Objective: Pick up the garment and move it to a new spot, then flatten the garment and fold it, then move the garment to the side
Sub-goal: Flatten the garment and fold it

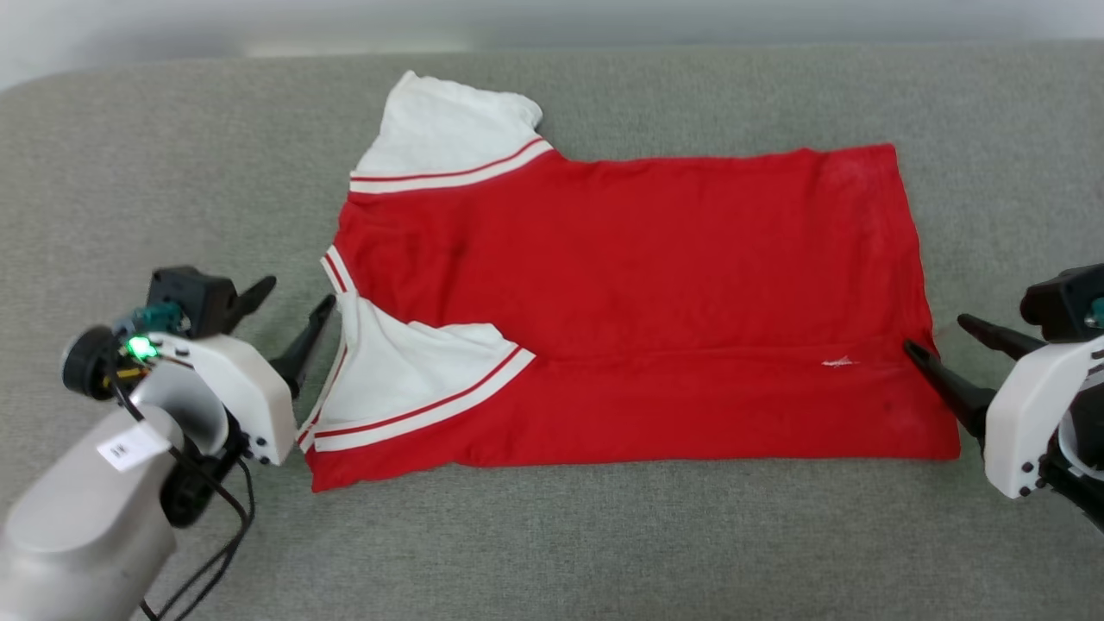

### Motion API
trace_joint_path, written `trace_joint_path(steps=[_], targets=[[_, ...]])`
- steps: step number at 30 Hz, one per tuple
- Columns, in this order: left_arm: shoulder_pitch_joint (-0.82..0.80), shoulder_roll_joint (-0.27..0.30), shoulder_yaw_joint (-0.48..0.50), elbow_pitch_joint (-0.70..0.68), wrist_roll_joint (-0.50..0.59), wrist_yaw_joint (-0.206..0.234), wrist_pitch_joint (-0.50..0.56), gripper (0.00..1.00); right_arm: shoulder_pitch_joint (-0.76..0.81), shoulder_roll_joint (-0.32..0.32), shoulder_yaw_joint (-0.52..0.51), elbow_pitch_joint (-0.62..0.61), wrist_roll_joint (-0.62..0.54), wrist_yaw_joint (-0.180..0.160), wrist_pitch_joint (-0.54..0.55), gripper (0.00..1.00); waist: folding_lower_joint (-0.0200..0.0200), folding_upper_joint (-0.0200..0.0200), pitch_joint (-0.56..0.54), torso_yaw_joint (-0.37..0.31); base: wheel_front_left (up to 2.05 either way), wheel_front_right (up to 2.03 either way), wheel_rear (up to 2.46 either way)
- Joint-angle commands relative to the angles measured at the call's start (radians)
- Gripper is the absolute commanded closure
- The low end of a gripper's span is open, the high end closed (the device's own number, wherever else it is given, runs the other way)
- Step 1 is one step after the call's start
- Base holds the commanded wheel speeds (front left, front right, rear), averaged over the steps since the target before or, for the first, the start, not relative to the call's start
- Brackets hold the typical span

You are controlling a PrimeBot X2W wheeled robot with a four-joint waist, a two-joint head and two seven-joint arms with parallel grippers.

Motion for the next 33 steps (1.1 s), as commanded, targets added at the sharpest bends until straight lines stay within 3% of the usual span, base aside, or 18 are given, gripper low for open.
trace_joint_path(steps=[1, 5, 12, 20, 27, 33], targets=[[-0.017, 0.013, 0.002, -0.015, 0.002, 0.002, 0.013, 0.00, 0.018, -0.008, -0.007, -0.010, 0.003, 0.000, -0.002, 0.00, -0.0001, 0.0000, -0.027, 0.014, 0.00, 0.00, 0.00], [-0.045, 0.071, -0.007, -0.106, -0.006, 0.012, 0.131, 0.00, 0.040, -0.022, -0.038, -0.058, -0.004, 0.000, 0.015, 0.00, -0.0001, 0.0000, -0.054, 0.024, 0.00, 0.00, 0.00], [-0.090, 0.151, -0.028, -0.275, -0.100, 0.016, 0.454, 0.00, 0.082, -0.019, -0.075, -0.120, -0.016, 0.000, 0.074, 0.00, -0.0001, 0.0000, -0.074, 0.028, 0.00, 0.00, 0.00], [-0.101, 0.199, -0.074, -0.371, -0.221, 0.034, 0.781, 0.00, 0.113, -0.004, -0.086, -0.166, -0.006, 0.000, 0.152, 0.00, -0.0001, 0.0000, -0.072, 0.013, 0.00, 0.00, 0.00], [-0.063, 0.188, -0.125, -0.360, -0.262, 0.041, 0.896, 0.00, 0.094, 0.014, -0.081, -0.182, -0.004, 0.000, 0.191, 0.00, -0.0001, 0.0000, -0.044, -0.014, 0.00, 0.00, 0.00], [-0.025, 0.177, -0.182, -0.293, -0.231, 0.025, 0.910, 0.00, 0.066, 0.034, -0.057, -0.177, -0.013, 0.000, 0.200, 0.00, -0.0001, 0.0000, -0.012, -0.042, 0.00, 0.00, 0.00]])
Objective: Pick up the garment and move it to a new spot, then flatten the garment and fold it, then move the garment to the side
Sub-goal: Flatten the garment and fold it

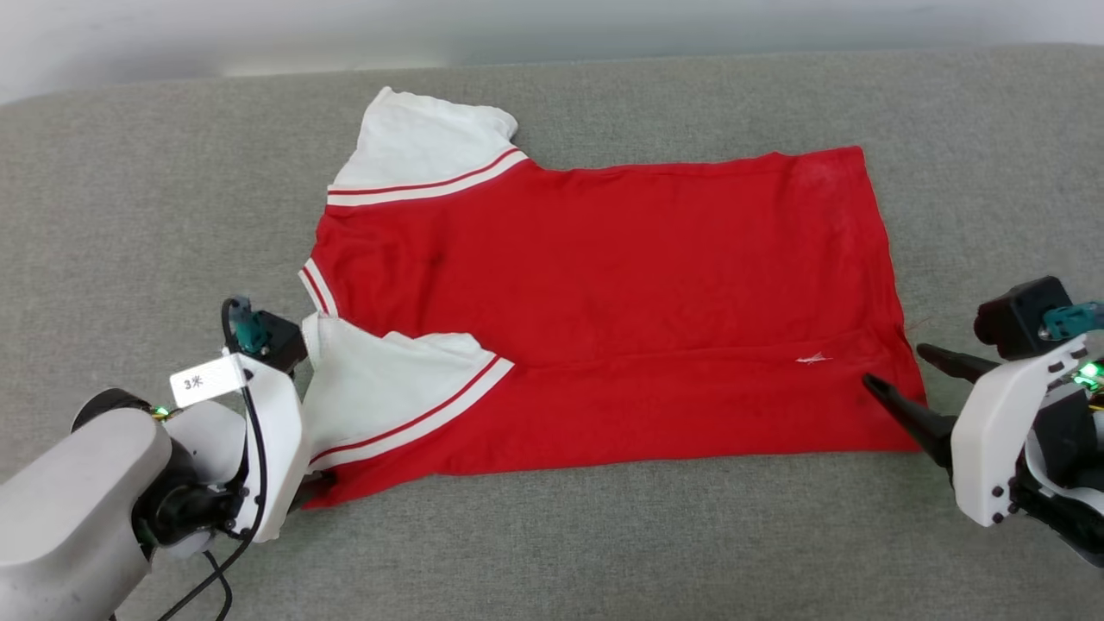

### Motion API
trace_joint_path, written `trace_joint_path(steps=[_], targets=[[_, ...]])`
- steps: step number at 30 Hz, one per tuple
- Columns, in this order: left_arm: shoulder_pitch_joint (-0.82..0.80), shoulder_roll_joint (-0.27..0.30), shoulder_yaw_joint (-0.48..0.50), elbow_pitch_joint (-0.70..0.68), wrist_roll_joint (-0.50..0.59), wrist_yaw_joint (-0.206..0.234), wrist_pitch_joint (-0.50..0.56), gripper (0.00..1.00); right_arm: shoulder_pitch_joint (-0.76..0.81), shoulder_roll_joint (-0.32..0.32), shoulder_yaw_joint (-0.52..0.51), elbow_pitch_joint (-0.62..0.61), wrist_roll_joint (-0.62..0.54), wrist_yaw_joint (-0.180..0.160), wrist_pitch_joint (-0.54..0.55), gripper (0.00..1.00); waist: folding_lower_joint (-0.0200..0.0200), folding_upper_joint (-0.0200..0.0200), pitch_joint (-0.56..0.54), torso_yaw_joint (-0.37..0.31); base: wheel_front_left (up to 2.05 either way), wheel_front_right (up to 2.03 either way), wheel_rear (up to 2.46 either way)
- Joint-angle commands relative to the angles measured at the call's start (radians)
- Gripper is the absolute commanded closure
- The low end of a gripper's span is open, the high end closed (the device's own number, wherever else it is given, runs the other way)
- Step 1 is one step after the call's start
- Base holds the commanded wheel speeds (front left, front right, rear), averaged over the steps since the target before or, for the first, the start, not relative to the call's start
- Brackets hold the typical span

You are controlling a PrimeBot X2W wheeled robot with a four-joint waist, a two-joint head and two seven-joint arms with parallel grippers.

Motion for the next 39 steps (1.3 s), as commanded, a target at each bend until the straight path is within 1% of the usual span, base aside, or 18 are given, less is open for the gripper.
trace_joint_path(steps=[1, 5, 6, 7, 8, 12, 15, 16, 18, 21, 23, 26, 30, 36, 39], targets=[[0.024, -0.008, -0.012, 0.018, 0.006, -0.004, -0.008, 0.00, -0.010, 0.010, 0.007, 0.002, -0.004, 0.000, 0.002, 0.00, 0.0000, 0.0000, 0.010, -0.011, 0.00, 0.00, 0.00], [0.058, -0.032, -0.039, 0.067, 0.005, -0.020, -0.020, 0.00, -0.027, 0.011, 0.020, 0.010, 0.004, 0.000, -0.002, 0.00, 0.0000, 0.0000, 0.016, -0.016, 0.00, 0.00, 0.00], [0.058, -0.035, -0.041, 0.073, 0.008, -0.023, -0.024, 0.51, -0.030, 0.007, 0.022, 0.011, 0.006, 0.000, -0.004, 0.00, 0.0000, 0.0000, 0.015, -0.016, 0.00, 0.00, 0.00], [0.055, -0.038, -0.039, 0.079, 0.014, -0.024, -0.035, 0.97, -0.036, 0.002, 0.023, 0.012, 0.007, 0.000, -0.007, 0.00, 0.0000, 0.0000, 0.013, -0.015, 0.00, 0.00, 0.00], [0.053, -0.039, -0.037, 0.083, 0.016, -0.027, -0.044, 1.00, -0.043, -0.004, 0.025, 0.013, 0.007, 0.000, -0.007, 0.00, 0.0000, 0.0000, 0.010, -0.015, 0.00, 0.00, 0.00], [0.028, -0.039, -0.025, 0.073, 0.025, -0.044, -0.078, 1.00, -0.083, -0.045, 0.038, 0.006, 0.007, 0.000, 0.020, 0.00, 0.0000, 0.0000, -0.013, -0.006, 0.00, 0.00, 0.00], [0.005, -0.029, -0.021, 0.050, 0.041, -0.048, -0.098, 1.00, -0.124, -0.092, 0.056, -0.016, 0.011, 0.000, 0.079, 0.00, 0.0000, 0.0000, -0.028, 0.002, 0.00, 0.00, 0.00], [0.005, -0.029, -0.021, 0.050, 0.041, -0.048, -0.098, 1.00, -0.124, -0.092, 0.056, -0.016, 0.011, 0.000, 0.079, 0.00, 0.0000, 0.0000, -0.028, 0.002, 0.00, 0.00, 0.00], [-0.001, -0.024, -0.019, 0.031, 0.046, -0.051, -0.106, 1.00, -0.151, -0.124, 0.070, -0.027, 0.022, 0.000, 0.139, 0.00, 0.0000, 0.0000, -0.035, 0.008, 0.00, 0.00, 0.00], [-0.008, -0.018, -0.019, -0.001, 0.059, -0.051, -0.113, 1.00, -0.186, -0.170, 0.101, -0.032, 0.047, 0.000, 0.259, 0.00, 0.0000, 0.0000, -0.037, 0.018, 0.00, 0.00, 0.00], [-0.011, -0.017, -0.018, -0.021, 0.062, -0.046, -0.112, 1.00, -0.203, -0.180, 0.117, -0.016, 0.078, 0.000, 0.339, 0.00, 0.0000, 0.0000, -0.033, 0.024, 0.00, 0.00, 0.00], [-0.019, -0.020, -0.017, -0.048, 0.067, -0.039, -0.114, 1.00, -0.221, -0.168, 0.125, 0.017, 0.116, 0.000, 0.417, 0.00, 0.0000, 0.0000, -0.019, 0.036, 0.00, 0.00, 0.00], [-0.027, -0.026, -0.017, -0.073, 0.079, -0.031, -0.120, 1.00, -0.225, -0.129, 0.146, 0.075, 0.123, 0.000, 0.456, 0.00, 0.0000, 0.0000, 0.007, 0.049, 0.00, 0.00, 0.00], [-0.037, -0.027, -0.012, -0.088, 0.086, -0.026, -0.134, 1.00, -0.200, -0.044, 0.173, 0.188, 0.117, 0.000, 0.405, 0.00, 0.0000, 0.0000, 0.051, 0.063, 0.00, 0.00, 0.00], [-0.033, -0.027, -0.010, -0.088, 0.083, -0.025, -0.146, 1.00, -0.162, 0.002, 0.214, 0.246, 0.130, 0.000, 0.375, 0.00, 0.0000, 0.0000, 0.066, 0.068, 0.00, 0.00, 0.00]])
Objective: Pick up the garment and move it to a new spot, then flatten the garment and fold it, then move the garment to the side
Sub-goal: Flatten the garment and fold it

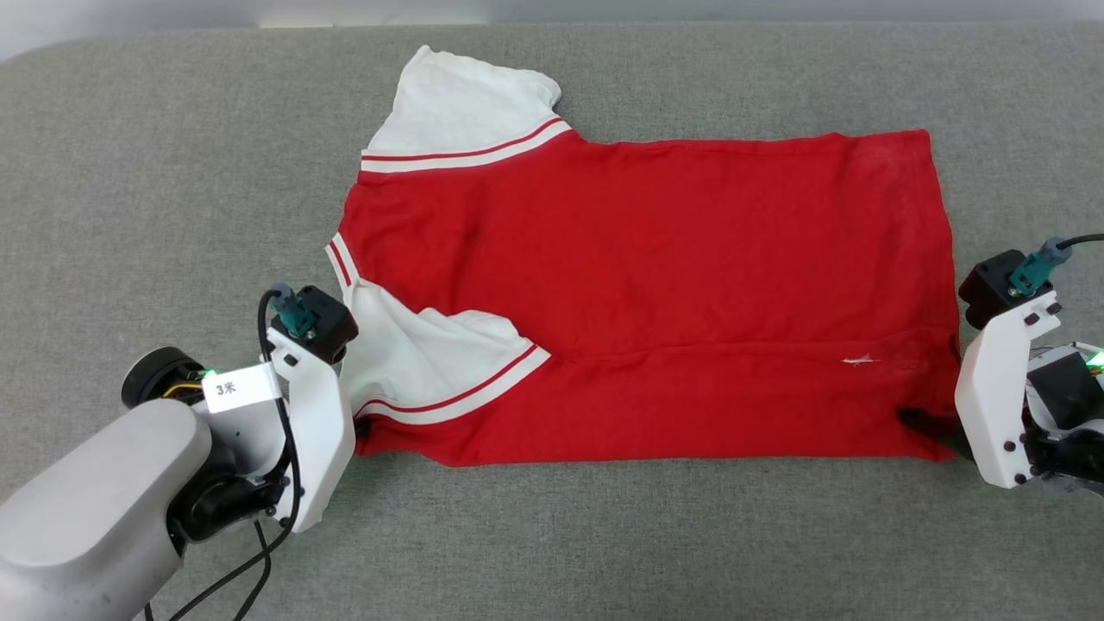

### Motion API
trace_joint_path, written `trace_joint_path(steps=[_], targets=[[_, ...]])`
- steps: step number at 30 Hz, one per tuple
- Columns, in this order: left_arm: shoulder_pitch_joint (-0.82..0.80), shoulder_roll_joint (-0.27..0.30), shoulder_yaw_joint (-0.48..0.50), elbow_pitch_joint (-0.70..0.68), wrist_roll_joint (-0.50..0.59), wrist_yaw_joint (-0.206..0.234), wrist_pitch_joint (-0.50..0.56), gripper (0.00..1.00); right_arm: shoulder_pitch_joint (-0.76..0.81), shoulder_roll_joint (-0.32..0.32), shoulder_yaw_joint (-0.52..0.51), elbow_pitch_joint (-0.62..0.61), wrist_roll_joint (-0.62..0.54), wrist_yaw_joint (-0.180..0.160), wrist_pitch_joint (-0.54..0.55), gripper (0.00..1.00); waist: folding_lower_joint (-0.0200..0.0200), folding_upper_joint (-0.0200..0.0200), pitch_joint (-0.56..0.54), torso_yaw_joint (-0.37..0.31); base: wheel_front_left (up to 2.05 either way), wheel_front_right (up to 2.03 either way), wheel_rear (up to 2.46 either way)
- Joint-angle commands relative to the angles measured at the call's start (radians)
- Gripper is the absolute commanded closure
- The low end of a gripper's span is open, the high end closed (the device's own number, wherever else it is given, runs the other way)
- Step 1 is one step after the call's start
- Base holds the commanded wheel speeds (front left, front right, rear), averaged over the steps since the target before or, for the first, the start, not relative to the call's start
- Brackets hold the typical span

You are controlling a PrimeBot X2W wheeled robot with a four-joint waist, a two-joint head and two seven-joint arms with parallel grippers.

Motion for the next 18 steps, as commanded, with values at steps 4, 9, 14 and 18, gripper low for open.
trace_joint_path(steps=[4, 9, 14, 18], targets=[[0.024, -0.001, -0.001, 0.009, -0.010, 0.007, -0.017, 1.00, 0.058, 0.045, 0.072, 0.055, 0.021, 0.000, -0.036, 0.60, 0.0001, 0.0000, 0.003, -0.004, 0.00, 0.00, 0.00], [0.062, -0.002, 0.015, 0.023, -0.050, 0.011, -0.049, 1.00, 0.009, 0.006, 0.082, 0.044, 0.045, 0.000, -0.114, 1.00, 0.0001, 0.0000, -0.040, -0.021, 0.00, 0.00, 0.00], [0.099, 0.022, 0.029, 0.013, -0.082, 0.016, -0.065, 1.00, -0.002, -0.061, 0.097, -0.001, 0.078, 0.000, -0.178, 1.00, 0.0001, 0.0000, -0.102, -0.024, 0.00, 0.00, 0.00], [0.139, 0.050, 0.029, -0.015, -0.112, 0.022, -0.060, 1.00, 0.036, -0.116, 0.108, -0.050, 0.114, 0.000, -0.211, 1.00, 0.0001, 0.0000, -0.144, -0.023, 0.00, 0.00, 0.00]])
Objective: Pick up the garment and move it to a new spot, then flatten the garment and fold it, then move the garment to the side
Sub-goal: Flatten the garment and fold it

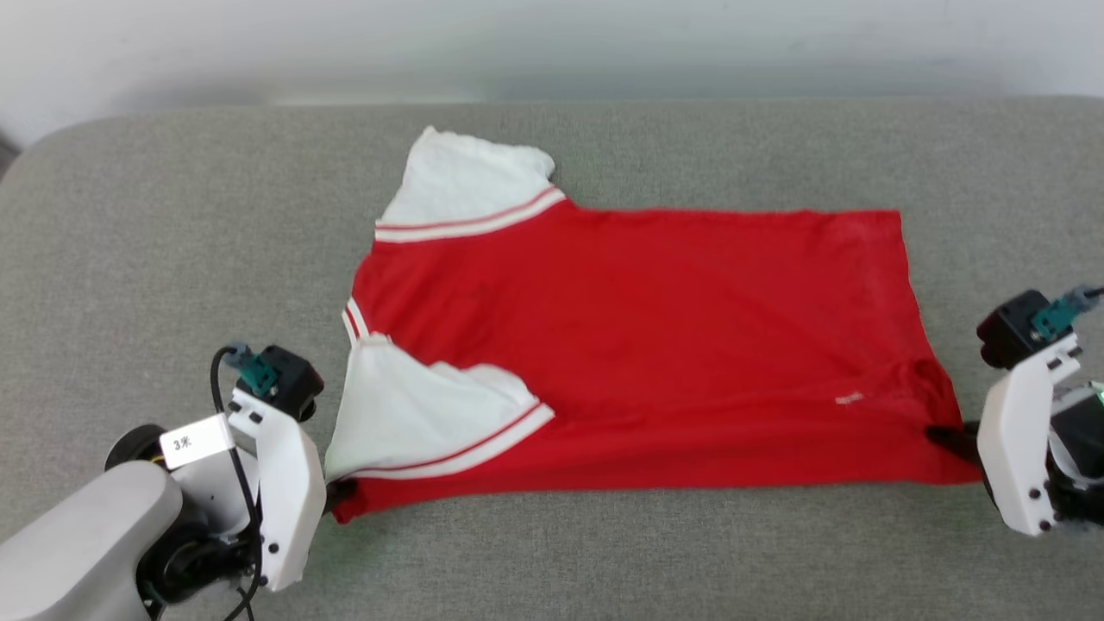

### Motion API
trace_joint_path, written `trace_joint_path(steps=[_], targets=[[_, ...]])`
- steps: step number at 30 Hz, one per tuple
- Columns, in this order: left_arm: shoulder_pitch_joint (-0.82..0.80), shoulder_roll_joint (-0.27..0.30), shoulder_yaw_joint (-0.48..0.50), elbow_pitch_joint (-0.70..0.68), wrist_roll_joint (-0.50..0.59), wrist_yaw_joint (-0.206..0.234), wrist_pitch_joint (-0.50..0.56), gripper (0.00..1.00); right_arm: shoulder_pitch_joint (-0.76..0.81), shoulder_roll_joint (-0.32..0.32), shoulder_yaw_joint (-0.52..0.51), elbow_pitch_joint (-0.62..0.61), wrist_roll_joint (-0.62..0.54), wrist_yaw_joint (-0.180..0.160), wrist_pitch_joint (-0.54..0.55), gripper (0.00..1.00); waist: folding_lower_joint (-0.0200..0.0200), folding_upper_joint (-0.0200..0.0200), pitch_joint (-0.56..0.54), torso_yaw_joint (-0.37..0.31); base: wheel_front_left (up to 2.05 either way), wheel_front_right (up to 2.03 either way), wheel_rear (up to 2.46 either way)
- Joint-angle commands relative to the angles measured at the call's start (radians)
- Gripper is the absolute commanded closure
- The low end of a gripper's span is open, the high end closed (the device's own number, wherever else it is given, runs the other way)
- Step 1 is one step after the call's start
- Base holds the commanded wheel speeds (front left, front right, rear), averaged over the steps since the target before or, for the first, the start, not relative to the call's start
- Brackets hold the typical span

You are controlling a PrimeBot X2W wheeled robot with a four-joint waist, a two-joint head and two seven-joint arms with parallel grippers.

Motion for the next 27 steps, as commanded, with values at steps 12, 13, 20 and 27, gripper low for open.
trace_joint_path(steps=[12, 13, 20, 27], targets=[[0.121, 0.061, -0.013, -0.075, -0.046, 0.050, 0.004, 1.00, 0.189, -0.094, -0.020, -0.073, 0.056, -0.001, -0.013, 1.00, 0.0000, 0.0000, -0.035, -0.011, 0.00, 0.00, 0.00], [0.124, 0.056, -0.015, -0.070, -0.045, 0.050, 0.000, 1.00, 0.194, -0.086, -0.020, -0.066, 0.053, -0.001, -0.011, 1.00, 0.0000, 0.0000, -0.030, -0.013, 0.00, 0.00, 0.00], [0.086, 0.028, -0.001, -0.012, -0.007, 0.054, -0.056, 0.00, 0.185, 0.001, -0.058, 0.006, 0.018, -0.001, -0.086, 0.00, 0.0000, 0.0000, -0.014, -0.013, 0.00, 0.00, 0.00], [-0.012, 0.065, 0.104, -0.087, 0.046, 0.085, -0.185, 0.00, 0.208, 0.060, -0.257, -0.066, -0.136, -0.001, -0.399, 0.00, 0.0000, 0.0000, -0.053, -0.022, 0.00, 0.00, 0.00]])
